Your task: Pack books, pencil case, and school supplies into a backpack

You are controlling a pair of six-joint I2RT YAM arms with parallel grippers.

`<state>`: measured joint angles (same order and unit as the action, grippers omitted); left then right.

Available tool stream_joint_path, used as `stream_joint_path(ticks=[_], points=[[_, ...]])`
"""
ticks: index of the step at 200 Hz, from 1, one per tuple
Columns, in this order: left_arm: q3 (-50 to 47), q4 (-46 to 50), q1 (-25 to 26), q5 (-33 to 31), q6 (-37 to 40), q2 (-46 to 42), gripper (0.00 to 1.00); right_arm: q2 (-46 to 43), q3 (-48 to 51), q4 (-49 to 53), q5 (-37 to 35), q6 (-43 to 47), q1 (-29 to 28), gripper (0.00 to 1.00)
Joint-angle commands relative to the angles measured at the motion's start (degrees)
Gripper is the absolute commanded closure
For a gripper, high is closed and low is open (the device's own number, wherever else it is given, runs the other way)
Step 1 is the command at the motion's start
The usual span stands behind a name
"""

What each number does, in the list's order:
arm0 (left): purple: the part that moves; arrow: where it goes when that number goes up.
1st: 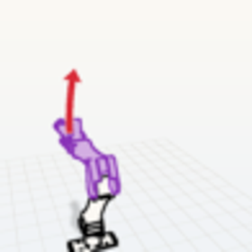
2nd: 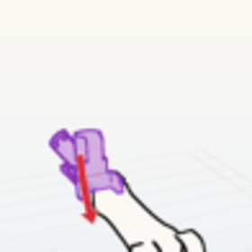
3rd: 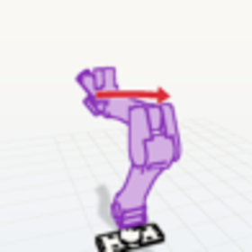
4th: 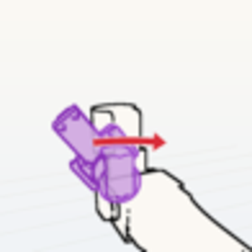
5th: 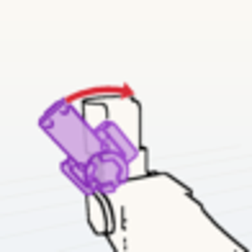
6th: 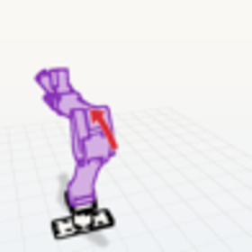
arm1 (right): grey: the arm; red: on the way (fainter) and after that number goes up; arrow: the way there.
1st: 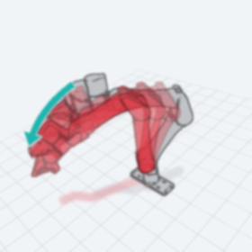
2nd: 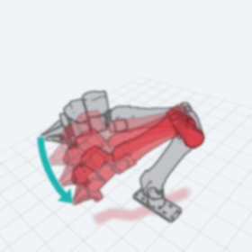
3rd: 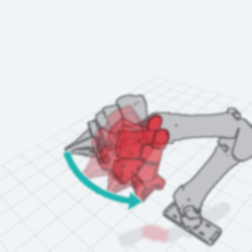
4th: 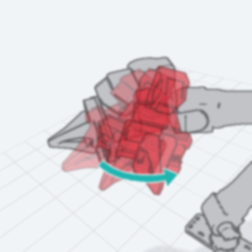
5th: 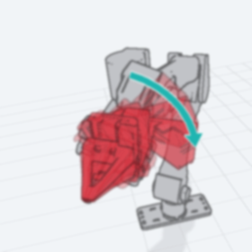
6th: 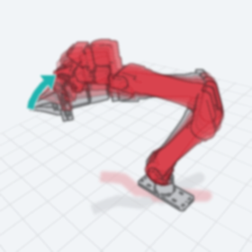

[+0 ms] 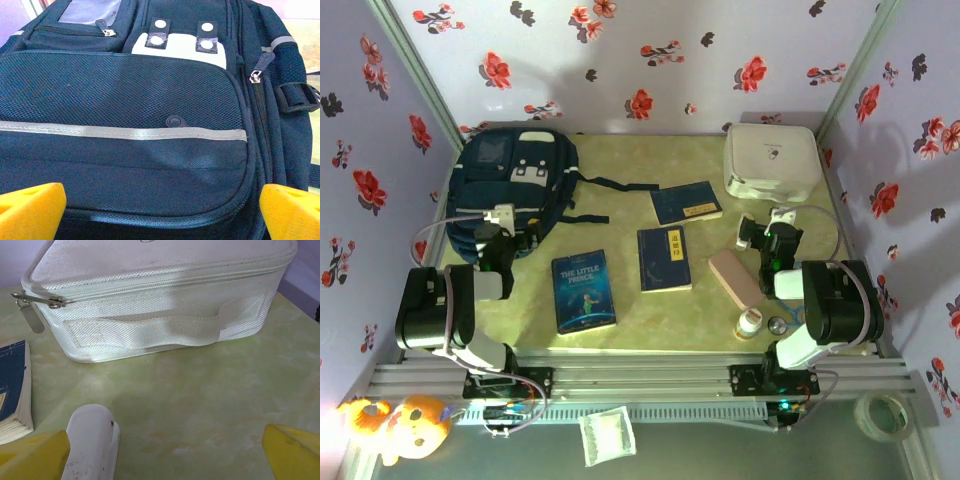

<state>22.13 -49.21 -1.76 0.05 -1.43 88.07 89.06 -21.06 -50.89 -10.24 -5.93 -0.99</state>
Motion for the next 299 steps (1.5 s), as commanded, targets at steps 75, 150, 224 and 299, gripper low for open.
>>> stream_joint_path(ticks=[75,150,224,299], points=[[0.72,-0.95,0.29,-1.27,0.56,0.41,0.0,0.5,-1.31,0.09,0.14,0.84,0.2,0.01],[0.9,-0.71,0.27,-1.28,0.56,0.4,0.0,0.51,-1.56,0.63,0.31,0.62,0.34,0.01],[0.73,-0.84,0.26,-1.26,0.59,0.37,0.0,0.38,-1.27,0.26,0.27,0.75,0.29,0.01],[-0.5,8.51,0.28,-4.43,0.02,-15.09,0.0,-12.99,-7.92,23.28,-3.14,-1.19,-1.18,0.01]])
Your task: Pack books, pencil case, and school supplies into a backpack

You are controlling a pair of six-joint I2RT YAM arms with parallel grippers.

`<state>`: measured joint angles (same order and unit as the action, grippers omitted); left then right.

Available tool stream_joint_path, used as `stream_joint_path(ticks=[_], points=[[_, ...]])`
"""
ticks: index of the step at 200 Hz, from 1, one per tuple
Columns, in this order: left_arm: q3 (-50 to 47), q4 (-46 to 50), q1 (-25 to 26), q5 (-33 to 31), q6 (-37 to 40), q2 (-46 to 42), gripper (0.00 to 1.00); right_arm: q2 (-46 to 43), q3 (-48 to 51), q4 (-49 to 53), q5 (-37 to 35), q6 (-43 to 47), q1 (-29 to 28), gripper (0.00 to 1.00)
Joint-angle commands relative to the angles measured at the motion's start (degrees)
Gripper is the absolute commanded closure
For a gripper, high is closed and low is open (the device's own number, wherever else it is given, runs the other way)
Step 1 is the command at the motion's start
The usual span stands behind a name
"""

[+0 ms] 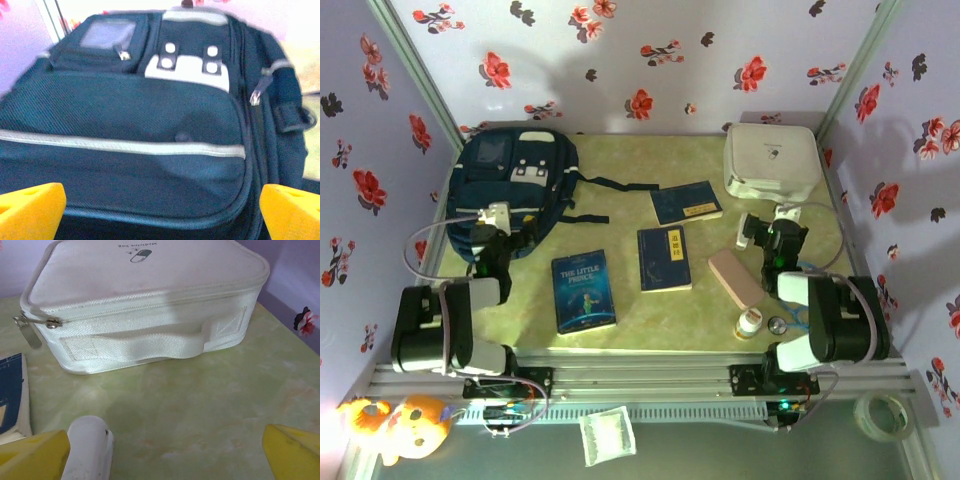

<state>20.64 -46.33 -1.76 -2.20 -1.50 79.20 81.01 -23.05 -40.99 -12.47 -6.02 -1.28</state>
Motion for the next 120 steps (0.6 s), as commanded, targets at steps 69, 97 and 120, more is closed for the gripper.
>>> stream_joint_path(ticks=[69,97,120], points=[[24.6,44.26,0.81,0.84,-21.74,-8.7,0.0,-5.26,-24.24,41.01,-8.73,-12.27,-15.5,0.01],[33.8,50.97,1.33,7.78,-24.88,0.15,0.0,-0.06,-34.52,52.42,-4.68,-23.83,-17.29,0.01],[40.17,53.6,1.65,8.09,-26.03,7.8,0.0,3.86,-36.3,49.43,1.05,-24.99,-18.32,0.01]])
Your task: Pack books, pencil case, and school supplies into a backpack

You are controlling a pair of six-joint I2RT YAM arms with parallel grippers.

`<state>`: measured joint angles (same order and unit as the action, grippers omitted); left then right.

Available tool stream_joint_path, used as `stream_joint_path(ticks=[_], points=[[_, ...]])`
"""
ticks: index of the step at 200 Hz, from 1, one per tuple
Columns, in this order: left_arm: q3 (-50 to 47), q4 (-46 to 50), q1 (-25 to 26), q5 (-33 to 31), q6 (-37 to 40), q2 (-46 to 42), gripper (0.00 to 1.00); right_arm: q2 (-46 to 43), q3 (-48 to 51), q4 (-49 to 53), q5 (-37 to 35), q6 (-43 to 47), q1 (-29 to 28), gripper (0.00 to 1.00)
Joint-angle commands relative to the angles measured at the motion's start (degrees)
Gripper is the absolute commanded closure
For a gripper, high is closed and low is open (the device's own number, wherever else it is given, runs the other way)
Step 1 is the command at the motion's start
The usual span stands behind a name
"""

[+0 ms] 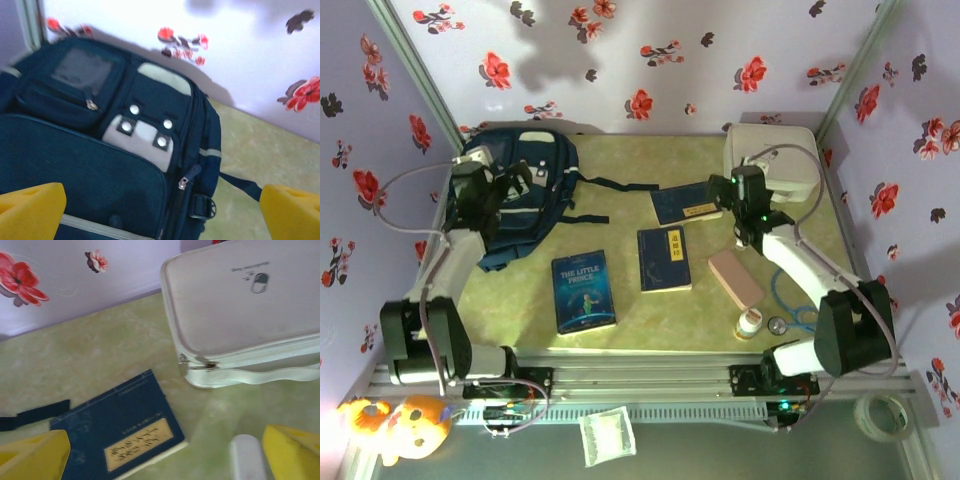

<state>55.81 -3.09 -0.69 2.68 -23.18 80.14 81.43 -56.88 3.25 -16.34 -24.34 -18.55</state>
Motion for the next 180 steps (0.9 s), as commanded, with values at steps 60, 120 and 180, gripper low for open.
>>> stream_joint_path(ticks=[60,120,180], points=[[28.56,17.86,2.98,5.42,-4.85,31.29,0.0,11.48,-7.3,1.58,13.28,-6.5,-7.06,0.01],[48.56,24.62,6.15,4.43,0.44,48.53,0.02,14.85,-8.26,-1.93,14.73,-8.69,-11.24,0.01],[56.35,32.86,11.62,6.54,7.28,56.08,0.03,16.14,-6.49,-2.87,15.28,-10.95,-12.48,0.01]])
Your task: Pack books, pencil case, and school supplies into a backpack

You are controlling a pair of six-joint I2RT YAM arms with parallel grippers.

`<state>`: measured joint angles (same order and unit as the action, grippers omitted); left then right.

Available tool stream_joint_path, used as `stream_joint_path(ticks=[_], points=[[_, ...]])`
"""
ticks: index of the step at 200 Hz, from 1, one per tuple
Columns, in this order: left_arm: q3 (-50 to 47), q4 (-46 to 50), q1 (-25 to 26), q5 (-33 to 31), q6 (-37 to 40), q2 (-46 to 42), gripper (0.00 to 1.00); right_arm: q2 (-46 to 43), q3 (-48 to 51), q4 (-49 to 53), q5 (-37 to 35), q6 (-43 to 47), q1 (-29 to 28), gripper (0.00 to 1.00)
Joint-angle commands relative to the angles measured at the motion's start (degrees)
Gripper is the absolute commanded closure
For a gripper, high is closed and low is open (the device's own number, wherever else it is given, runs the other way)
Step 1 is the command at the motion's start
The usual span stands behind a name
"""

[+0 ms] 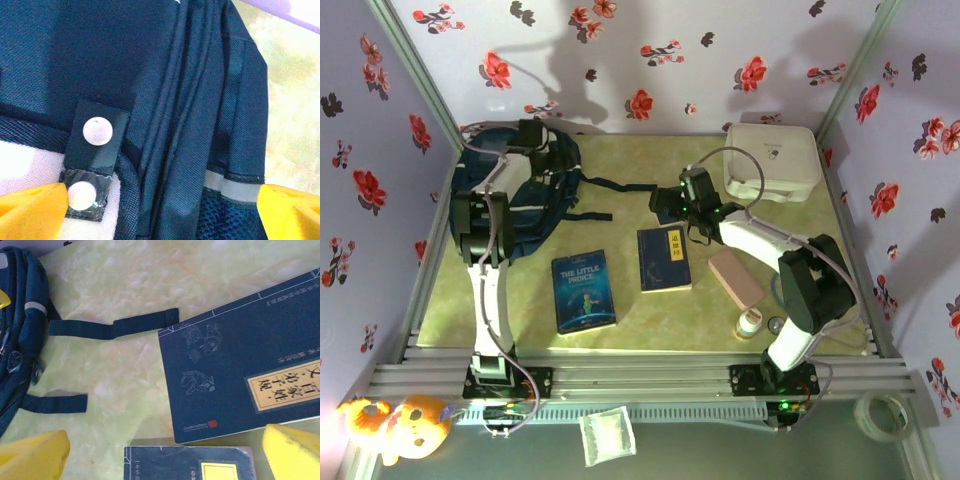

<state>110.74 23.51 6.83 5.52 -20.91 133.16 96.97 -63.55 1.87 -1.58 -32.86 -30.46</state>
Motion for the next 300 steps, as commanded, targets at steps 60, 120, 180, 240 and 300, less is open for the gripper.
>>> stream_joint_path(ticks=[60,120,180,240,300], points=[[-4.3,8.23,12.02,6.99,11.71,-0.61,0.03,0.88,2.87,-4.25,0.72,-5.33,-0.64,0.01],[-2.76,9.21,11.28,8.6,5.93,-12.31,0.02,1.62,2.48,-7.5,3.66,-5.92,-0.74,0.01],[-31.25,-1.42,3.93,5.38,-7.29,-31.86,0.04,10.94,-6.28,-8.2,15.07,-10.69,-0.92,0.01],[-51.97,-2.93,-1.33,-0.13,-12.43,-46.12,0.06,23.02,-18.72,-7.96,21.49,-19.08,-3.0,0.07],[-59.78,-3.05,-3.84,-1.02,-16.63,-52.08,0.09,34.81,-31.85,-5.83,20.73,-25.14,-4.04,0.34]])
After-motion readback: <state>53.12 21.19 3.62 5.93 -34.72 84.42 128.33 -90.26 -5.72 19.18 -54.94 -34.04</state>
